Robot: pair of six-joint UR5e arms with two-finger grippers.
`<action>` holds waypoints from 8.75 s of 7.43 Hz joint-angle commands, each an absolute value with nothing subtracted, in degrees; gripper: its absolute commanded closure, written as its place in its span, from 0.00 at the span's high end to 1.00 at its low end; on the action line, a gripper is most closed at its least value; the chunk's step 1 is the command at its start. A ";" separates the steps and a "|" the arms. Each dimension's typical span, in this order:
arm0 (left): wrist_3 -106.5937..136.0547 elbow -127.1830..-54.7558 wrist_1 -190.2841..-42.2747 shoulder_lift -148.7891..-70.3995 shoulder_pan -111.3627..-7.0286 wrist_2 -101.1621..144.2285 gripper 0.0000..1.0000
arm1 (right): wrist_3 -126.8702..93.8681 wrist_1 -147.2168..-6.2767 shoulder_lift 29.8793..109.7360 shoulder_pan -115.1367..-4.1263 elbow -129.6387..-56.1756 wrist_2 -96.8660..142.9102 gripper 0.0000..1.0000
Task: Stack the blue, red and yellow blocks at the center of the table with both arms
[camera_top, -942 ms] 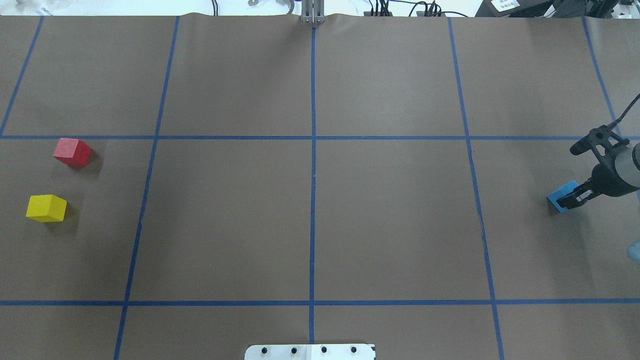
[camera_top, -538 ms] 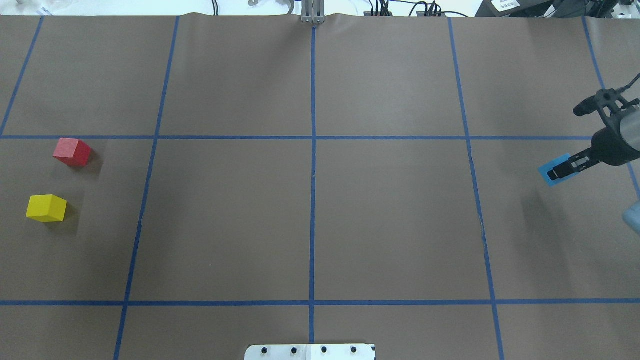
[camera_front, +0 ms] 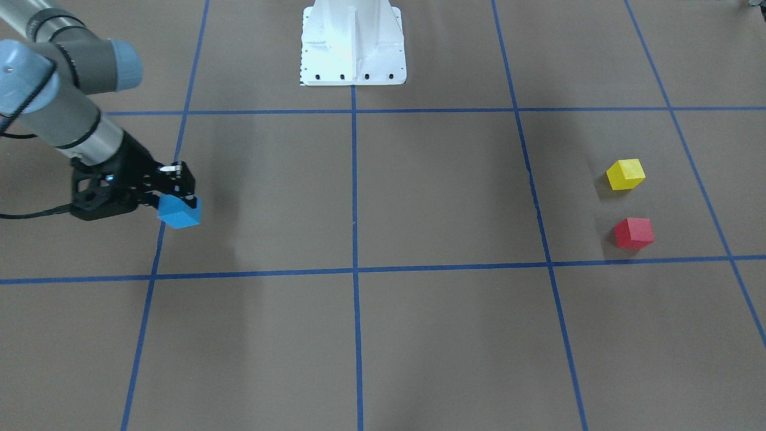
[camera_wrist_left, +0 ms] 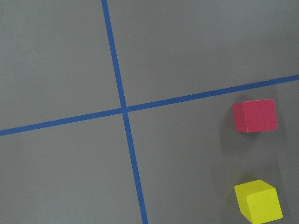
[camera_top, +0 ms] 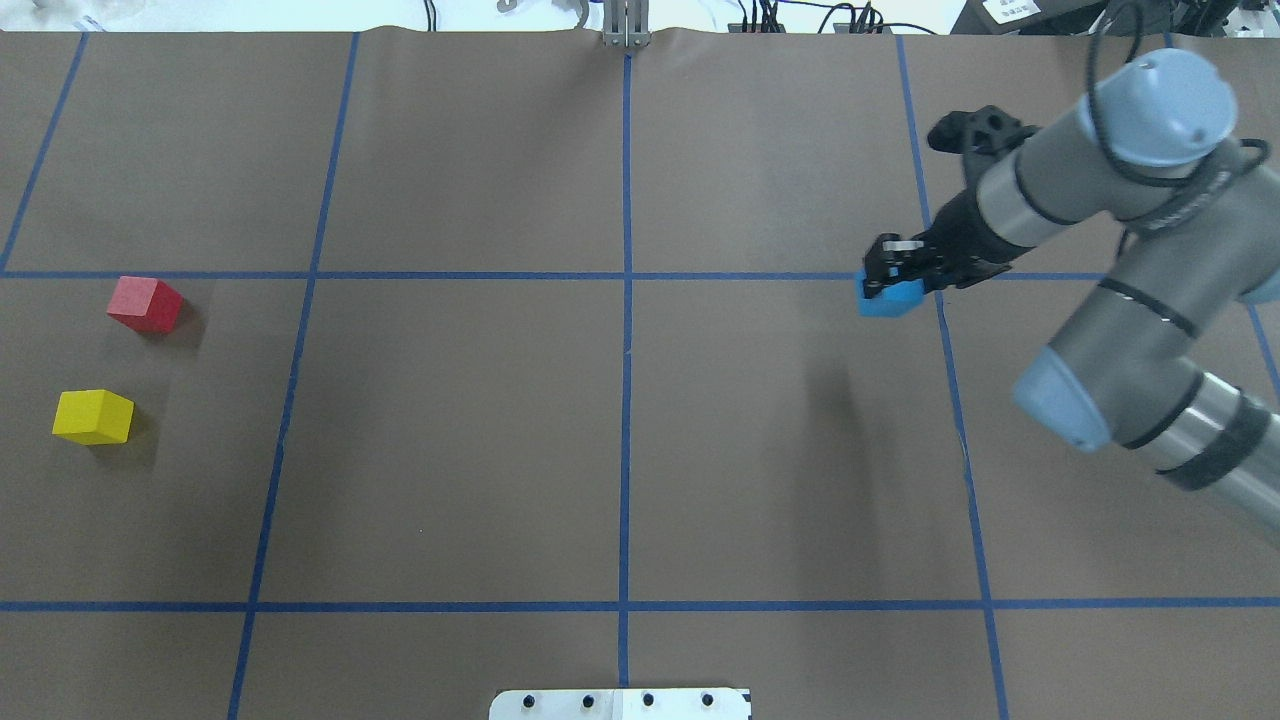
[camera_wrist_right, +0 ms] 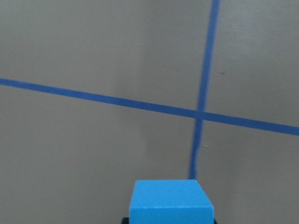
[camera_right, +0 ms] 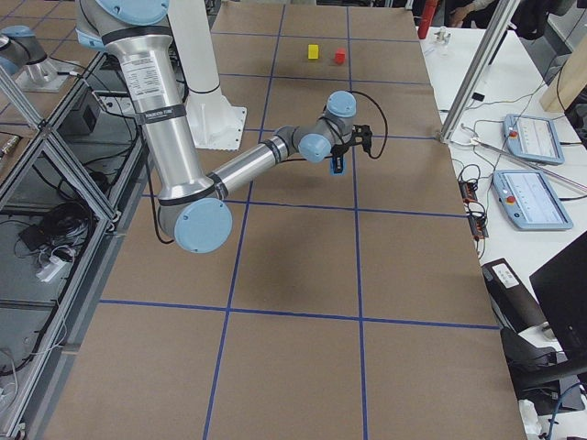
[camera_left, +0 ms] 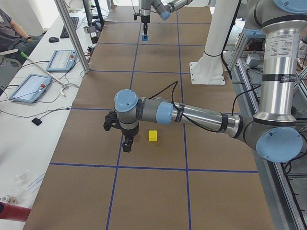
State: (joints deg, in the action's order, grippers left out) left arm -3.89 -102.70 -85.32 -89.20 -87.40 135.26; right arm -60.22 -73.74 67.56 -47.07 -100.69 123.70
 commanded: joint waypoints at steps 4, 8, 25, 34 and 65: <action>-3.78 -103.36 -85.43 -88.86 -87.28 135.35 1.00 | -72.60 -79.98 35.55 -37.10 -73.36 114.00 0.00; -3.78 -103.88 -85.43 -88.95 -87.28 135.35 1.00 | -72.68 -79.98 35.07 -35.25 -70.14 112.94 0.00; -3.26 -103.98 -85.34 -88.86 -87.28 135.35 1.00 | -69.96 -79.98 35.33 -33.31 -68.29 112.06 0.98; 36.65 -101.17 -109.25 -87.63 -65.31 130.34 1.00 | -63.84 -79.63 64.74 -44.20 -100.27 118.92 0.99; 72.11 -76.55 -92.42 -148.35 -36.56 108.81 0.00 | -35.33 -63.72 92.99 -65.13 -97.56 127.27 0.99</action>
